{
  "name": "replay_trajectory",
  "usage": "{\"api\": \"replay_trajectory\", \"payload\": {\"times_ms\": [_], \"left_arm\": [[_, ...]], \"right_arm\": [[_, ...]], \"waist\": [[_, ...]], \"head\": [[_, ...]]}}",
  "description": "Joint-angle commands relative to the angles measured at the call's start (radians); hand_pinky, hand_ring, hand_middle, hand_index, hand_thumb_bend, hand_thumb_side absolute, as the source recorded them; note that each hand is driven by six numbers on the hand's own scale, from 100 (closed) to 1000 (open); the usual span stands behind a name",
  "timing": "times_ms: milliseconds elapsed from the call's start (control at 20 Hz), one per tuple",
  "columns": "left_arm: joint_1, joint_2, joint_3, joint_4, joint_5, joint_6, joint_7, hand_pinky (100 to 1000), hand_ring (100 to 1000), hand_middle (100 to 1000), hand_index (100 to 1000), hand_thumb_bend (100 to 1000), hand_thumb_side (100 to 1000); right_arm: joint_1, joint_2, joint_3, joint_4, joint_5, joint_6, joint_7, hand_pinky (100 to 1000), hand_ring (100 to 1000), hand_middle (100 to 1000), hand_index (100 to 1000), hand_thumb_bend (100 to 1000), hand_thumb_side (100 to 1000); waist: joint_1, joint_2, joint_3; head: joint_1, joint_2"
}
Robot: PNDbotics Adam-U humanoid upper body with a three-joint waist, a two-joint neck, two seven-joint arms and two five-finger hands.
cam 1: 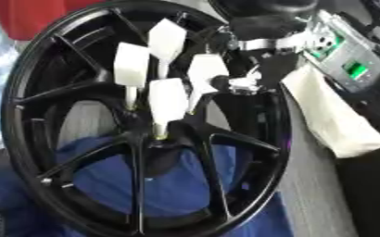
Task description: Pull the pin out of the wheel hub.
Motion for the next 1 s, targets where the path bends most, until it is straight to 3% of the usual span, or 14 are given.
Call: {"api": "replay_trajectory", "payload": {"times_ms": [50, 200, 400, 600, 650, 700, 750, 950, 1000], "left_arm": [[-0.007, 0.009, -0.002, -0.02, -0.002, 0.002, 0.0, 706, 614, 548, 714, 100, 630], [-0.01, 0.008, -0.003, -0.02, -0.003, 0.003, 0.001, 705, 614, 549, 714, 100, 629], [-0.011, 0.007, -0.003, -0.02, -0.003, 0.003, 0.001, 705, 614, 549, 713, 100, 629], [-0.011, 0.005, -0.003, -0.02, -0.003, 0.003, 0.001, 706, 614, 549, 713, 100, 628], [-0.011, 0.005, -0.003, -0.02, -0.003, 0.003, 0.001, 705, 614, 549, 713, 100, 628], [-0.011, 0.005, -0.003, -0.02, -0.003, 0.003, 0.001, 706, 614, 549, 713, 100, 628], [-0.012, 0.006, -0.003, -0.02, -0.003, 0.003, 0.0, 706, 614, 549, 713, 100, 628], [-0.01, 0.005, -0.003, -0.02, -0.003, 0.004, 0.001, 706, 614, 549, 712, 100, 628], [-0.01, 0.005, -0.003, -0.02, -0.003, 0.004, 0.001, 706, 614, 549, 712, 100, 628]], "right_arm": [[-0.005, -0.04, -0.01, -0.005, 0.008, -0.231, 0.253, 1000, 818, 600, 938, 100, 999], [-0.004, -0.038, -0.011, -0.008, 0.01, -0.228, 0.253, 1000, 771, 523, 901, 100, 948], [-0.004, -0.04, -0.013, -0.025, 0.021, -0.236, 0.253, 1000, 758, 500, 869, 100, 896], [-0.006, -0.037, -0.025, -0.042, 0.031, -0.23, 0.253, 965, 719, 459, 678, 100, 733], [-0.006, -0.036, -0.03, -0.046, 0.024, -0.226, 0.253, 960, 712, 465, 648, 100, 747], [-0.006, -0.035, -0.035, -0.049, 0.011, -0.217, 0.248, 958, 701, 464, 620, 100, 634], [-0.006, -0.035, -0.037, -0.053, -0.005, -0.206, 0.242, 958, 698, 464, 613, 100, 626], [-0.006, -0.036, -0.04, -0.09, -0.104, -0.131, 0.214, 952, 622, 425, 534, 100, 379], [-0.006, -0.038, -0.041, -0.104, -0.125, -0.111, 0.209, 954, 611, 420, 527, 100, 362]], "waist": [[0.01, -0.017, -0.004], [0.01, -0.017, -0.008], [0.01, -0.017, -0.011], [0.01, -0.017, -0.013], [0.009, -0.018, -0.013], [0.009, -0.018, -0.014], [0.009, -0.019, -0.015], [0.009, -0.022, -0.018], [0.009, -0.023, -0.018]], "head": [[-0.001, -0.009], [-0.002, -0.009], [-0.002, -0.009], [-0.002, -0.008], [-0.002, -0.008], [-0.002, -0.008], [-0.002, -0.008], [-0.004, -0.006], [-0.004, -0.006]]}}
